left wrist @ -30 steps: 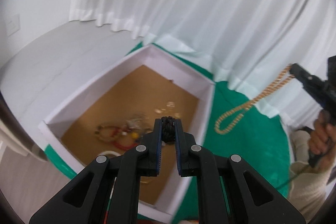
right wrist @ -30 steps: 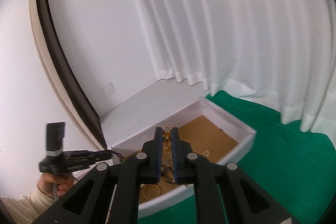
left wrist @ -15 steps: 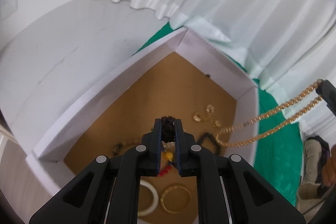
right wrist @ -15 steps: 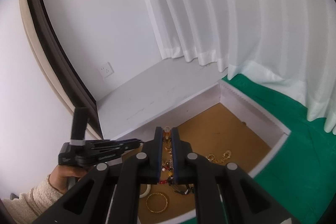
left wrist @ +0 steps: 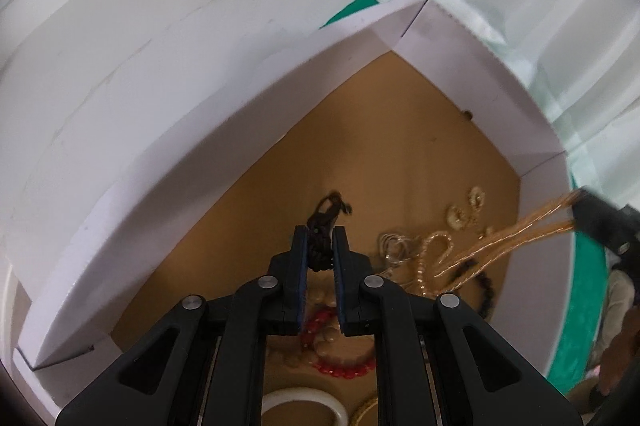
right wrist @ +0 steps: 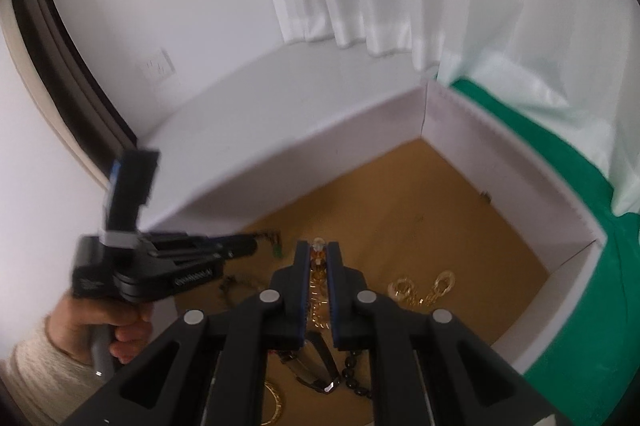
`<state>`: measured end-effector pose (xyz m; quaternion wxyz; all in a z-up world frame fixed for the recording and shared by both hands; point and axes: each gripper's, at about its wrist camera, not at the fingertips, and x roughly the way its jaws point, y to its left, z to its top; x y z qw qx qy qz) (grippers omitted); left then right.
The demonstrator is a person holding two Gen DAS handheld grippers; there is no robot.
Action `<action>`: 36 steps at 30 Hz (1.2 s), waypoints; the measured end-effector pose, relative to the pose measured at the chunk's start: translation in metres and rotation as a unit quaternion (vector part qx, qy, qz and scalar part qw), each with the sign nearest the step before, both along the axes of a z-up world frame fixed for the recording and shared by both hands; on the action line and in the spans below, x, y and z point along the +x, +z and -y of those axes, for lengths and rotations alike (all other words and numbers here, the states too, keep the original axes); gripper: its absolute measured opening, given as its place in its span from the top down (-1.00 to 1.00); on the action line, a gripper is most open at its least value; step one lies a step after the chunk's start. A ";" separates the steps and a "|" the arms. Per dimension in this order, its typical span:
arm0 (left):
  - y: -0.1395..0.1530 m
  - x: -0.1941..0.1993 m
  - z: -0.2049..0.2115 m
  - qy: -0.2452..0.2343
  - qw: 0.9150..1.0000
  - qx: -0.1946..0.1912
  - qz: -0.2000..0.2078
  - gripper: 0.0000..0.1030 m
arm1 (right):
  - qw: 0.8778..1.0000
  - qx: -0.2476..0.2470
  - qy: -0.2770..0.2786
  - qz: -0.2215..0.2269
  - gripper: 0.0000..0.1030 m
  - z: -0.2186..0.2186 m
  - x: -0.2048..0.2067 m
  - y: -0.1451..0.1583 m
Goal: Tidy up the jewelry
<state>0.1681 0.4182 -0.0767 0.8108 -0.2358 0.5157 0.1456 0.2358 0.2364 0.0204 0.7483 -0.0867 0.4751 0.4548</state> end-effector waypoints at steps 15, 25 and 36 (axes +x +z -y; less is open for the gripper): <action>0.107 -0.091 0.111 0.005 0.960 0.239 0.143 -0.99 | 0.993 -0.038 -0.076 0.087 -0.63 0.083 -0.058 0.015; 0.112 -0.131 0.125 0.065 0.983 0.137 0.108 -0.99 | 0.986 -0.059 -0.104 0.117 -0.64 0.106 -0.093 0.027; 0.102 -0.139 0.114 0.092 0.975 0.200 0.021 -0.99 | 0.986 -0.069 -0.089 0.126 -0.64 0.087 -0.113 0.027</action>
